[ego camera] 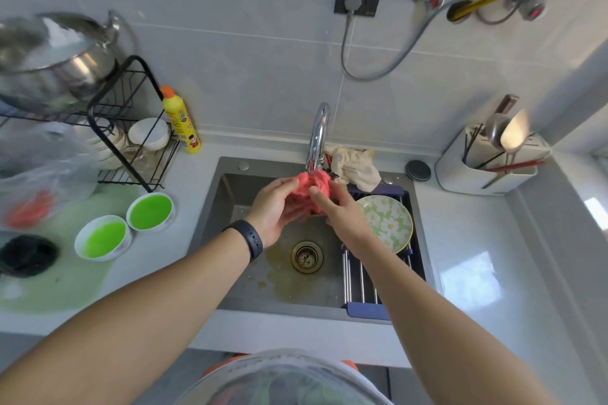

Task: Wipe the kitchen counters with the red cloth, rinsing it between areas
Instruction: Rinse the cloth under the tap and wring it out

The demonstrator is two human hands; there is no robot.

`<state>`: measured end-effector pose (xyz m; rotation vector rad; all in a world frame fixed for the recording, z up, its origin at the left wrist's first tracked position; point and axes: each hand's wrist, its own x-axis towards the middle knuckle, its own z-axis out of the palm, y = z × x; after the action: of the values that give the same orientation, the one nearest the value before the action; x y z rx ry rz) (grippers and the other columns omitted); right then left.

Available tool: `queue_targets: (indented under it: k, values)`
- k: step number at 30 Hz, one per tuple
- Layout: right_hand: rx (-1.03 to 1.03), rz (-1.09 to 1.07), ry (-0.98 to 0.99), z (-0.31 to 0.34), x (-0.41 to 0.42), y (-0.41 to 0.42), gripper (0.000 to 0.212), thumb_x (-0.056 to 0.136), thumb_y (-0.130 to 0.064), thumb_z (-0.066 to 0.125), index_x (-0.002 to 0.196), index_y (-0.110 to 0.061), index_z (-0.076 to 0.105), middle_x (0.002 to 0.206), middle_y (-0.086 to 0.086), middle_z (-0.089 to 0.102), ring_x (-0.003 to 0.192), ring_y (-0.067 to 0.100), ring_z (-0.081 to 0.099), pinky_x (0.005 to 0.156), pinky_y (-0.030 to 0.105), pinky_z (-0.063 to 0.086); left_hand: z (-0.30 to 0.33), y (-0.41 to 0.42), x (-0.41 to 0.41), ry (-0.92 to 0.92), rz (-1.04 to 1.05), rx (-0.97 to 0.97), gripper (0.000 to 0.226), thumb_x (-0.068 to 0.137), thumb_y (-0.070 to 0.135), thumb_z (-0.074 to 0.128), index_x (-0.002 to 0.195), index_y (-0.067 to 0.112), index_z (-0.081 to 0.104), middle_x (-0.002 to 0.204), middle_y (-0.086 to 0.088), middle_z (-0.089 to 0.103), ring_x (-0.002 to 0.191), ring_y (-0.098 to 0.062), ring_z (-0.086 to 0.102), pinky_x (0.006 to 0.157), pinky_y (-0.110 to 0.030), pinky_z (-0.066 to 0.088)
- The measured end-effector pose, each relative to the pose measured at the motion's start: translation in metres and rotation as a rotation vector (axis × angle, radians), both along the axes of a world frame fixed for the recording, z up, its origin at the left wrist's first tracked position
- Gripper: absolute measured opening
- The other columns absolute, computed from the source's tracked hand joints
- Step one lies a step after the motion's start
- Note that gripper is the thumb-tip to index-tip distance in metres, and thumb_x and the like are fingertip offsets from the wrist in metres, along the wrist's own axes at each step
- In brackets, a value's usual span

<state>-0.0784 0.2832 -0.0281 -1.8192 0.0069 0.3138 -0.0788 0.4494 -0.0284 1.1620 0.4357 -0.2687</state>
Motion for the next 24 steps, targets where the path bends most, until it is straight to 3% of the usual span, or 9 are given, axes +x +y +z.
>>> queue_targets:
  k: [1,4,7,9,11,14,17,21,24]
  values:
    - [0.063,0.002,0.076,0.002,0.000,0.001,0.058,0.090,-0.056,0.071,0.138,-0.028,0.054,0.118,-0.009,0.068,0.104,0.009,0.068,0.082,0.024,0.058,0.002,-0.001,-0.002,-0.020,-0.009,0.020,0.014,0.101,0.022,0.063,0.109,0.012,0.069,0.097,-0.007,0.077,0.092,-0.026,0.073,0.080,-0.036,0.056]
    - [0.249,-0.080,0.249,-0.007,0.004,-0.001,0.040,0.098,-0.034,0.069,0.136,-0.022,0.062,0.116,0.003,0.075,0.106,0.023,0.074,0.092,0.042,0.061,0.006,0.002,-0.003,-0.069,0.018,0.127,0.009,0.102,0.019,0.062,0.100,0.015,0.070,0.095,-0.006,0.076,0.090,-0.023,0.072,0.081,-0.035,0.056]
    - [0.214,-0.265,0.221,-0.011,0.010,-0.009,0.021,0.105,-0.026,0.059,0.117,-0.016,0.072,0.105,0.005,0.077,0.098,0.024,0.074,0.083,0.037,0.063,0.008,0.016,0.004,-0.077,0.154,0.268,0.013,0.101,0.024,0.061,0.093,0.016,0.067,0.099,-0.009,0.075,0.098,-0.030,0.070,0.089,-0.045,0.055]
    - [0.197,-0.256,0.214,-0.007,0.008,-0.013,0.013,0.104,-0.027,0.062,0.106,-0.019,0.072,0.103,0.006,0.076,0.092,0.024,0.072,0.074,0.035,0.063,0.010,0.027,0.006,-0.084,0.180,0.290,0.013,0.101,0.025,0.060,0.092,0.017,0.066,0.102,-0.011,0.074,0.103,-0.034,0.069,0.093,-0.049,0.055]
    - [0.200,-0.130,0.274,-0.001,0.002,-0.006,0.010,0.101,-0.035,0.066,0.106,-0.026,0.068,0.110,0.007,0.075,0.093,0.026,0.074,0.082,0.041,0.064,0.014,0.032,0.004,-0.106,0.098,0.307,0.012,0.099,0.028,0.062,0.093,0.020,0.068,0.102,-0.012,0.074,0.107,-0.038,0.069,0.098,-0.055,0.054]
    - [0.178,0.023,0.317,0.005,-0.006,0.016,0.033,0.096,-0.046,0.069,0.123,-0.028,0.065,0.113,0.000,0.076,0.101,0.024,0.075,0.090,0.044,0.061,0.014,0.033,-0.001,-0.177,-0.049,0.425,0.013,0.096,0.033,0.066,0.094,0.021,0.072,0.098,-0.010,0.076,0.101,-0.037,0.071,0.096,-0.057,0.056]
    - [0.125,0.083,0.212,0.001,-0.012,0.037,0.044,0.093,-0.041,0.076,0.130,-0.023,0.062,0.110,-0.001,0.076,0.092,0.017,0.076,0.077,0.032,0.059,0.014,0.036,-0.006,-0.228,-0.099,0.498,0.014,0.100,0.030,0.066,0.101,0.018,0.073,0.096,-0.008,0.078,0.092,-0.033,0.075,0.085,-0.058,0.061]
    - [-0.230,0.044,-0.068,-0.011,-0.009,0.042,0.022,0.092,-0.035,0.077,0.109,-0.021,0.075,0.097,-0.008,0.076,0.089,0.013,0.071,0.082,0.033,0.056,0.015,0.049,-0.003,-0.336,-0.123,0.682,0.007,0.095,0.026,0.074,0.097,0.019,0.076,0.089,0.002,0.078,0.087,-0.016,0.075,0.080,-0.039,0.062]
    - [-0.324,0.041,-0.187,-0.002,-0.011,0.038,0.020,0.096,-0.035,0.071,0.107,-0.021,0.079,0.090,-0.008,0.075,0.083,0.007,0.067,0.072,0.022,0.048,0.018,0.055,0.001,-0.322,-0.086,0.666,0.006,0.092,0.027,0.078,0.094,0.021,0.076,0.089,0.000,0.078,0.088,-0.020,0.076,0.078,-0.047,0.065]
